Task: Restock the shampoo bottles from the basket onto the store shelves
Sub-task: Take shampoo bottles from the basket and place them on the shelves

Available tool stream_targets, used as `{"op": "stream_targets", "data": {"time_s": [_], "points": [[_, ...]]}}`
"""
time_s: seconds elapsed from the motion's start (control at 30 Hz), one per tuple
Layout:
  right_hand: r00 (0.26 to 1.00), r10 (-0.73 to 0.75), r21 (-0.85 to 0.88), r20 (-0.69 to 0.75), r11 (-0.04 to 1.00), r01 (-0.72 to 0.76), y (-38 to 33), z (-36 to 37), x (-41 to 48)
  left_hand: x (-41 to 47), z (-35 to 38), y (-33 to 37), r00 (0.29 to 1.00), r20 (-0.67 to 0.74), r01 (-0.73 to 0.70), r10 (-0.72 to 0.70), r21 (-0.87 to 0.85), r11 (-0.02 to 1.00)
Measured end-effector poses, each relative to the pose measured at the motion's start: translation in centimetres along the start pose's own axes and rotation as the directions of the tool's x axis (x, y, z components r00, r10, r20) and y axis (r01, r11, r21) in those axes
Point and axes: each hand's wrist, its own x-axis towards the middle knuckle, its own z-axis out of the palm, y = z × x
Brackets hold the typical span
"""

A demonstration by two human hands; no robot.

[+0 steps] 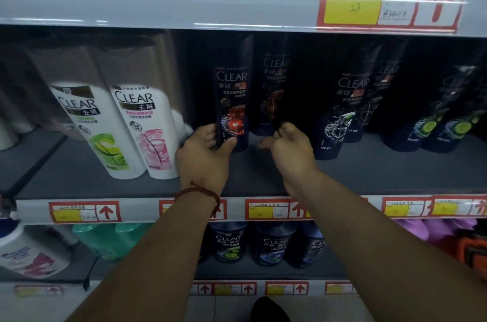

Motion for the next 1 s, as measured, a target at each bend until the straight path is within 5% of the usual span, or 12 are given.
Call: {"op": "stream_targets", "data": {"time_s": [0.27,0.4,0.63,1.0], "points": [[1.0,-0.002,0.02,0.018,1.0,0.001,0.1,-0.1,-0.1,0.0,-0.1,0.1,1.0,0.011,0.004,-0.004,-0.021,1.0],[0.991,-0.097,-0.038,-0.089,0.995,0.094,0.7,-0.1,-0.5,-0.2,-0.1,0.3,1.0,0.017,0.001,0.0,-0.042,0.999],[0.98,-0.19,-0.14,0.062,0.97,0.197,1.2,0.5,-0.8,-0.3,-0.2,0.3,0.999,0.039,-0.027,0.028,-0.042,0.999],[0.985,-0.171,-0.104,-0.031,0.98,0.167,1.8,0.6,0.4,0.3,-0.6,-0.3,0.991,0.126,-0.041,0.043,-0.017,0.999]]}}
